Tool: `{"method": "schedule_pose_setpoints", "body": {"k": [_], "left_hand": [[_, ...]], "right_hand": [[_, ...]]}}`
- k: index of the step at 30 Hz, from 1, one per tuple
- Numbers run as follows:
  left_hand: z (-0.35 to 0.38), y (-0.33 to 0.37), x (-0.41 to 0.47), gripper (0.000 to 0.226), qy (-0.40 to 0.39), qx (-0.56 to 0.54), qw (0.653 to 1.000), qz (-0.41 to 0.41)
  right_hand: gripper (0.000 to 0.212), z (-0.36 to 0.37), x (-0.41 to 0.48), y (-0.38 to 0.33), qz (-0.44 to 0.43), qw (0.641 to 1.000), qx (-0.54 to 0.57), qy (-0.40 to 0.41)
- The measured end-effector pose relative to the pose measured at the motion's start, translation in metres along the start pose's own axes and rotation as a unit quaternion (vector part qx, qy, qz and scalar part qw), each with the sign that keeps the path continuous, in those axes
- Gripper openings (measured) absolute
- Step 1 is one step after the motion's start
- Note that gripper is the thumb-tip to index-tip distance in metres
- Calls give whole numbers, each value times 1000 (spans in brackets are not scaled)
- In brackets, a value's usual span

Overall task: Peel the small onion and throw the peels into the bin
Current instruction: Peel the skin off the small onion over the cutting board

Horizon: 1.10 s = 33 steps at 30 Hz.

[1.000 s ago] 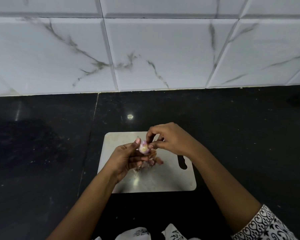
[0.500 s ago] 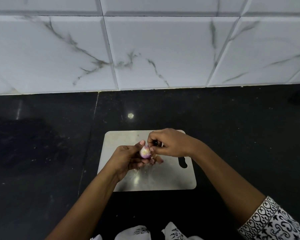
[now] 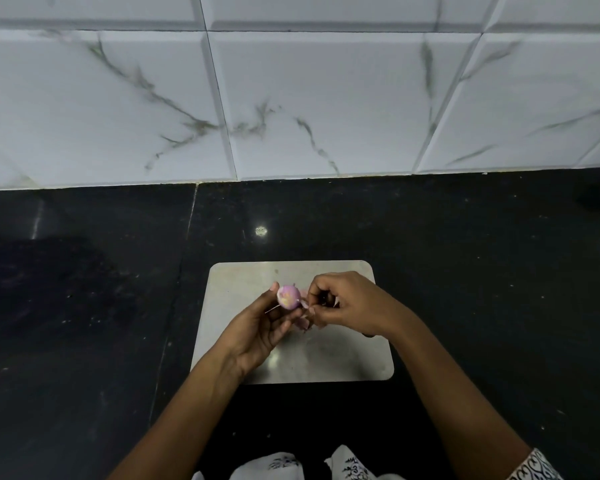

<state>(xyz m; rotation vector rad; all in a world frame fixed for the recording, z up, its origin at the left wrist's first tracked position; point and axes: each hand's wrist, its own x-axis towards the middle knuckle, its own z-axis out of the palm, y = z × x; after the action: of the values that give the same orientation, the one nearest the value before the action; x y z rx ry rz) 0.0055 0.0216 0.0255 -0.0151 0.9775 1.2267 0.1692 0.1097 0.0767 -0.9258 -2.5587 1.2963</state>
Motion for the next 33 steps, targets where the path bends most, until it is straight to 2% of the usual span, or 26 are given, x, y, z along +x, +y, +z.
{"method": "schedule_pose_setpoints", "body": {"k": [4,6,9,10,14,18,24,27,31,33], "left_hand": [[-1,-3,-2,30,-41,-28,999,-7],[0,-1,-2,32,-43,-27,999,6],[-3,1,2,71,-68,-29,997,17],[-4,2,2,77,-76,-26,997,21],[-3,-2,1,69,-70,-8,996,59],[-2,-6,5,72,-78,-47,994,67],[-1,-11,3,57,-84,-90,990,65],[0,-13,1,69,-98,-69,989,83],[-1,-14,-1,66,-104,-18,985,135],[0,-14,-3,65,-112,10,981,157]], "right_hand": [[5,2,1,-6,-27,998,17,61],[9,5,1,-8,-29,994,61,86],[15,12,-1,-7,-20,986,126,105],[17,14,-1,-6,-20,983,139,117],[16,18,-1,-4,-23,972,164,166],[17,17,0,-10,-29,969,156,188],[17,13,-1,-8,-30,972,142,185],[17,14,1,-8,-22,971,127,202],[9,18,1,-9,21,971,145,187],[15,21,1,-12,36,973,135,183]]}}
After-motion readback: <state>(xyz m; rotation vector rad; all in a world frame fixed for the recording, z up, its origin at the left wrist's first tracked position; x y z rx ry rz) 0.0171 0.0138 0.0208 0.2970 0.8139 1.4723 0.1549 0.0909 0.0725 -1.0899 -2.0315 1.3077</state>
